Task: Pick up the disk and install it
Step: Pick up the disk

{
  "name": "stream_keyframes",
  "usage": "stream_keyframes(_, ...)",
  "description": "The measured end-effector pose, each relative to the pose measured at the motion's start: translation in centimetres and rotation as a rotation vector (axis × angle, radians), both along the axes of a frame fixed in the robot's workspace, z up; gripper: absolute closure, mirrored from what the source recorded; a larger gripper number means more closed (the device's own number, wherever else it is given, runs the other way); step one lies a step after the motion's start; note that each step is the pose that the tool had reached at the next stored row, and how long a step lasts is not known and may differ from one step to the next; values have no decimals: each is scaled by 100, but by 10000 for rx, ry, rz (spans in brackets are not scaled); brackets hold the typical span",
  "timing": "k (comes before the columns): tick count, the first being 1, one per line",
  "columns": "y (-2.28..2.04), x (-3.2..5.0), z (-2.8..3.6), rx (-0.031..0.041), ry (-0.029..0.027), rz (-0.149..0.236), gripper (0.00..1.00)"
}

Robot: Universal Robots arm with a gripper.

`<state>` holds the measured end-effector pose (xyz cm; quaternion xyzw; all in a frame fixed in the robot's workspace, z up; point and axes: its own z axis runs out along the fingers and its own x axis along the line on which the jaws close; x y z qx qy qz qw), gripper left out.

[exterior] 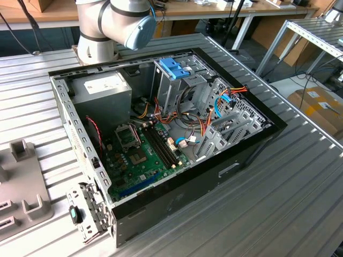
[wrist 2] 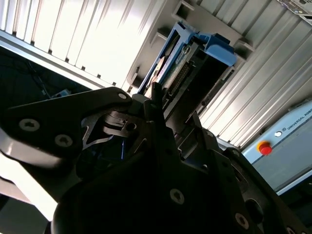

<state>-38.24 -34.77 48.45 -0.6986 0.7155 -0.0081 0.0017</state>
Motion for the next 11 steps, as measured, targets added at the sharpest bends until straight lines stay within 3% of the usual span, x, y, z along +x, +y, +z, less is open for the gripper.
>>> stream_keyframes(11, 12, 178, 0, 0, 1, 0, 65)
